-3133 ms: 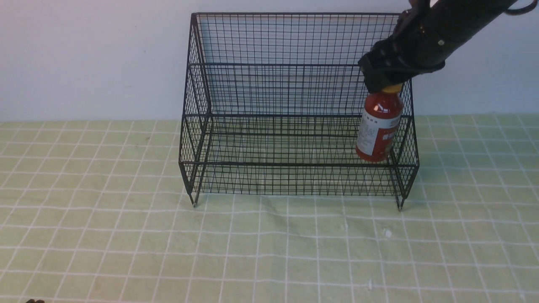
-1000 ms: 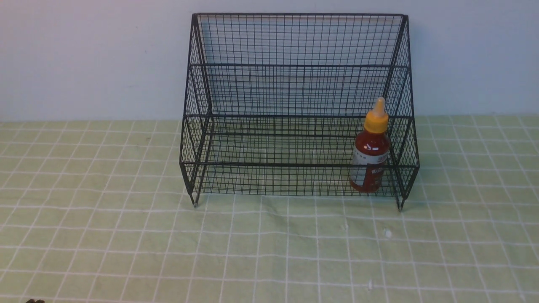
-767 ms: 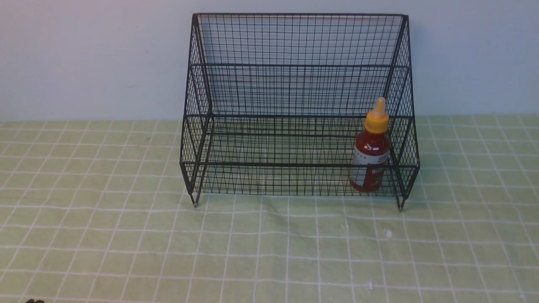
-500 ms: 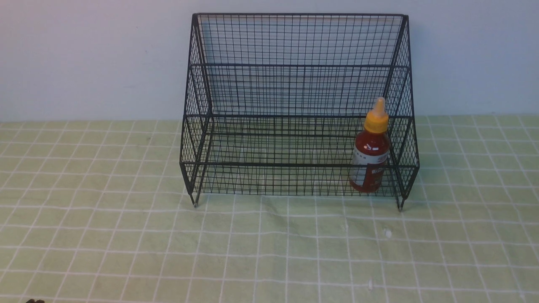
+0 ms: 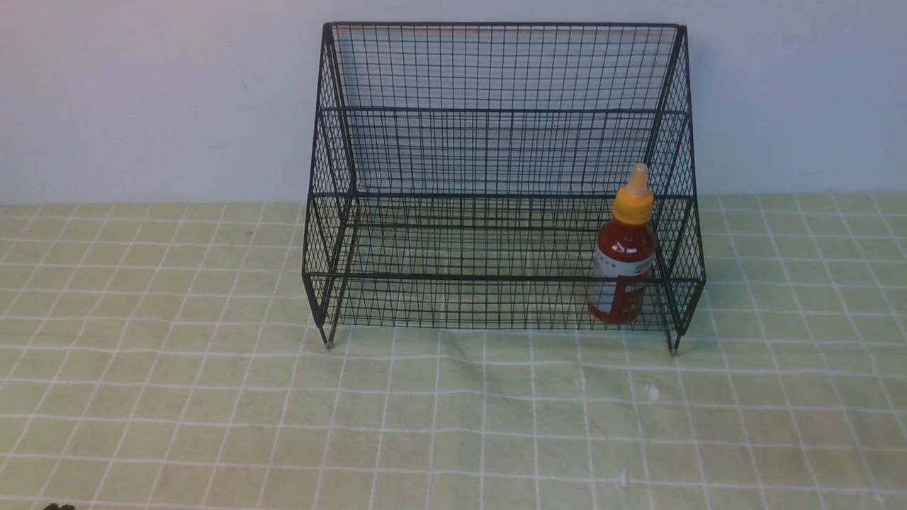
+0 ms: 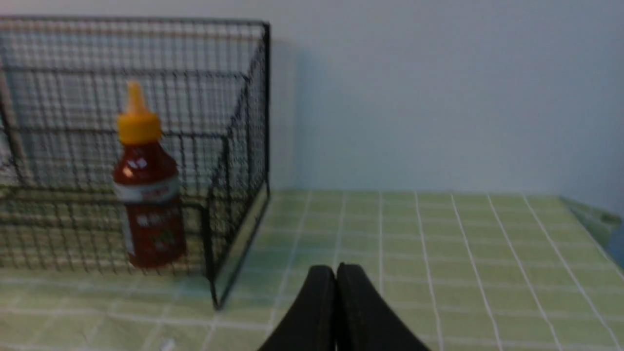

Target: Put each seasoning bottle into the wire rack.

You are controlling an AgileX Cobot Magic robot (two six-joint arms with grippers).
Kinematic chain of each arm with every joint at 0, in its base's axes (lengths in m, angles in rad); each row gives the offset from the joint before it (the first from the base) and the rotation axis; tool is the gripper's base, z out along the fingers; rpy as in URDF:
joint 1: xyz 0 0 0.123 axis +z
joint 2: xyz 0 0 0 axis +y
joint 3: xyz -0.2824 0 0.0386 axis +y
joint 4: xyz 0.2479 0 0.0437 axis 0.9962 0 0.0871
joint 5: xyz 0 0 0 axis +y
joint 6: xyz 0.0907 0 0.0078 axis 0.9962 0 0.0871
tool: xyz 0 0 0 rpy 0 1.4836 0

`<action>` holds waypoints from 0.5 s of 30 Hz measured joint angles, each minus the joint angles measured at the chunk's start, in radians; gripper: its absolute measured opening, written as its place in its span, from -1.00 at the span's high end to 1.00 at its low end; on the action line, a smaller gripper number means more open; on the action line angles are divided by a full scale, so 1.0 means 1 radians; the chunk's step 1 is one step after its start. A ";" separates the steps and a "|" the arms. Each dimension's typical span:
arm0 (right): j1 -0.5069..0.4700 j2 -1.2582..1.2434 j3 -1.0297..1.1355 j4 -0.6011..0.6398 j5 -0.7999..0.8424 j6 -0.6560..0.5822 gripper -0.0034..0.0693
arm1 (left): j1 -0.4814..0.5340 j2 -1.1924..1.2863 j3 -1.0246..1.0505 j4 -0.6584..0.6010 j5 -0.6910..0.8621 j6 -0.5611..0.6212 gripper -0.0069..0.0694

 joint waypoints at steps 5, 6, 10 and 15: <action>-0.053 0.001 0.086 0.000 0.012 0.000 0.95 | 0.000 0.000 0.000 0.000 0.000 0.000 0.81; -0.053 0.001 0.087 0.001 0.012 0.000 0.95 | 0.000 0.000 0.000 0.000 0.000 0.000 0.81; -0.053 0.001 0.087 0.000 0.012 0.000 0.95 | 0.000 0.000 0.000 0.000 0.000 0.000 0.81; -0.053 0.001 0.087 0.000 0.012 0.000 0.95 | 0.000 0.000 0.000 0.000 0.000 0.000 0.81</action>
